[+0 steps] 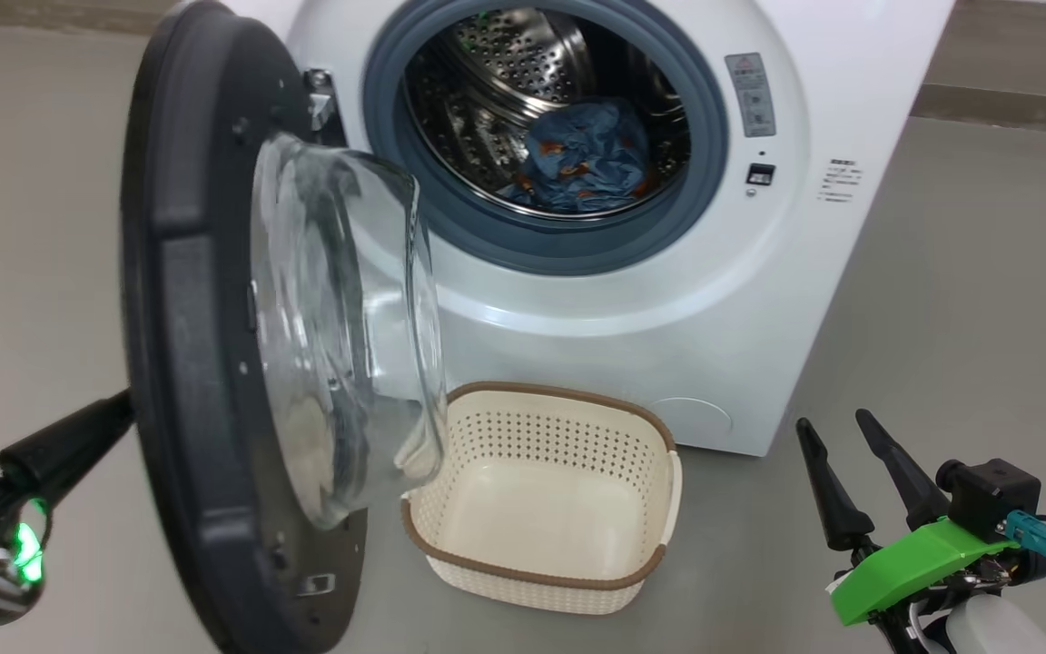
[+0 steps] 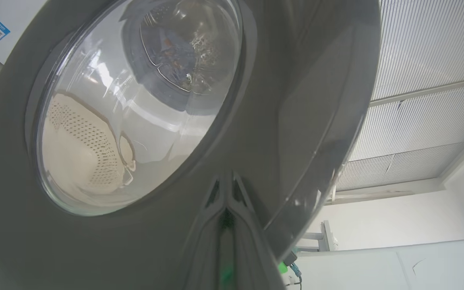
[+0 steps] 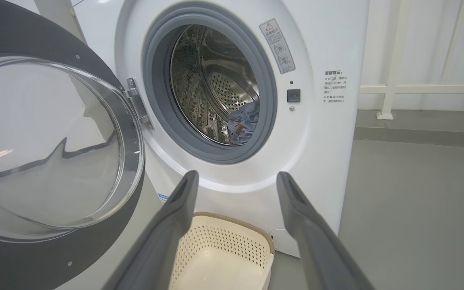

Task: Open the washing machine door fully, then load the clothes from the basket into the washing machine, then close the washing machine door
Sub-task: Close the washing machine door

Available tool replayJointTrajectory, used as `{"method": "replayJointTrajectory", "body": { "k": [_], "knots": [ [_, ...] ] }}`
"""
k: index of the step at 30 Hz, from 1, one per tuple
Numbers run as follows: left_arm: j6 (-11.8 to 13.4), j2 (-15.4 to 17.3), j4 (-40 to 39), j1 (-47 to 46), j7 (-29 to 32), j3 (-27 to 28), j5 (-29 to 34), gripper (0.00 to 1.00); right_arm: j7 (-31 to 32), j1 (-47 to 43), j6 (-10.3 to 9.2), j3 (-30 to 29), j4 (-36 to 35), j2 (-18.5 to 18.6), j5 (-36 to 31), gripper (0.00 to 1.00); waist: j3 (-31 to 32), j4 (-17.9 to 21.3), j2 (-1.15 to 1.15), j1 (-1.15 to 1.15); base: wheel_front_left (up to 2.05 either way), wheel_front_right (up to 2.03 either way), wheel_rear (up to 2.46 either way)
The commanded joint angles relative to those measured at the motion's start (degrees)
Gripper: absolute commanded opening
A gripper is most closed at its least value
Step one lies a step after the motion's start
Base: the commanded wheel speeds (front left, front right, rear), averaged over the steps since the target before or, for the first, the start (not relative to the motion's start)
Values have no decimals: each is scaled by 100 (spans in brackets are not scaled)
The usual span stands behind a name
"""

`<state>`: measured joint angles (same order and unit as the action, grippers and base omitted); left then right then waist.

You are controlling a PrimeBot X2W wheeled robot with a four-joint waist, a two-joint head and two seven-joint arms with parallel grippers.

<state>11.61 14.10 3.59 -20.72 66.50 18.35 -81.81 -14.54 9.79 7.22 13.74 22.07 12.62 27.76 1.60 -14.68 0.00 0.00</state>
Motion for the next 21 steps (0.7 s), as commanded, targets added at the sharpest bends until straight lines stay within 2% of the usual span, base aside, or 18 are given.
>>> {"method": "replayJointTrajectory", "body": {
  "k": [1, 11, 12, 21],
  "knots": [
    [77, 61, -373, -95, 53, 58, -35, 0, -46, 62, 26, 47, -145, 38, -15, 100, -13, 220, 0, 0, 0, 0, 0],
    [303, -284, -732, 7, -15, -194, 28, 0, -46, 85, 26, -65, -159, 11, -37, 100, -85, 852, 0, 0, 0, 0, 0],
    [340, -362, -799, 26, -39, -212, 16, 0, -46, 87, 26, -83, -158, 3, -40, 100, -94, 1014, 0, 0, 0, 0, 0],
    [351, -578, -787, -81, -276, -144, -8, 0, -46, 97, 26, -119, -157, -9, -43, 100, -158, 1623, 0, 0, 0, 0, 0]
  ]
}}
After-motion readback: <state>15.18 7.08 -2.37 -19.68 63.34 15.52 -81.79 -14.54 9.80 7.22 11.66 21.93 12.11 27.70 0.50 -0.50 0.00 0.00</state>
